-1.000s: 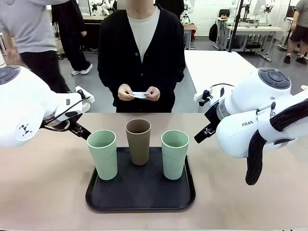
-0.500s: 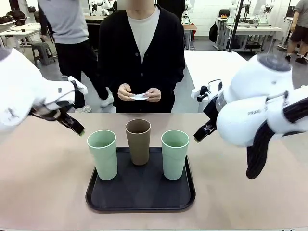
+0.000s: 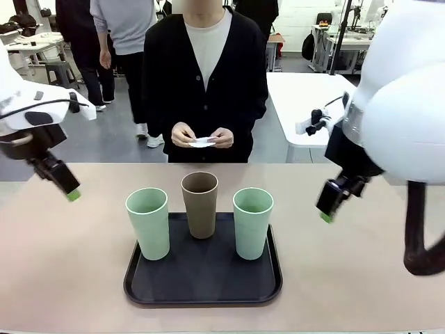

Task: Place coasters on the table and set cups on them.
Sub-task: Pick up one Reusable plastic cup and place it on a coaster set by the human.

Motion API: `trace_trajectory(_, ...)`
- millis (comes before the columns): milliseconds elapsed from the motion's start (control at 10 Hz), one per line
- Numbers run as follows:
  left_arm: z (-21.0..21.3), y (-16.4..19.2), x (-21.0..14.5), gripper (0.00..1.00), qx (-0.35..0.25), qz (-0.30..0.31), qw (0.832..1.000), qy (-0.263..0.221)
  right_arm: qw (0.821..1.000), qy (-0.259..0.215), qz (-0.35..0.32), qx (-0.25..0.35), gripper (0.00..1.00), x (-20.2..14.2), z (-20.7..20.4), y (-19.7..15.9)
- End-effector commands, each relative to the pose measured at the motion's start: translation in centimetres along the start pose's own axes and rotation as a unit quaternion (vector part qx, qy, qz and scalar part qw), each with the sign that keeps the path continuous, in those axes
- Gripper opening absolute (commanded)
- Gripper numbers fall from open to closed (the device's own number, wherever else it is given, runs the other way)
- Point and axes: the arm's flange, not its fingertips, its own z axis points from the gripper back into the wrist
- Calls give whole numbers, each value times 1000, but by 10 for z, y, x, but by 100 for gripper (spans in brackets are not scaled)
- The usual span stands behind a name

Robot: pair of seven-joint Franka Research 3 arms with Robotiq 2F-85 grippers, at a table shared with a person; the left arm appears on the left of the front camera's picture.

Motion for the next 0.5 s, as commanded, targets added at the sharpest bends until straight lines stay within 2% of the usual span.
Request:
trace_trajectory(0, -5, -6, -36, 100, -32, 41, 999, 17, 999, 36, 26, -15, 100, -9, -2, 17)
trace_trajectory(100, 0, 0, 0, 100, 0, 0, 1000, 0, 1000, 0, 0, 0, 100, 0, 0, 0)
trace_trajectory(200, 0, 0, 0, 100, 0, 0, 1000, 0, 1000, 0, 0, 0, 100, 0, 0, 0)
trace_trajectory(300, 9, -6, -13, 100, -20, 7, 1000, 15, 1000, 27, 11, -7, 100, -16, 7, 14)
trace_trajectory(400, 1, 11, -14, 100, -122, 31, 991, -35, 992, -48, -49, 102, 100, -26, -11, -20)
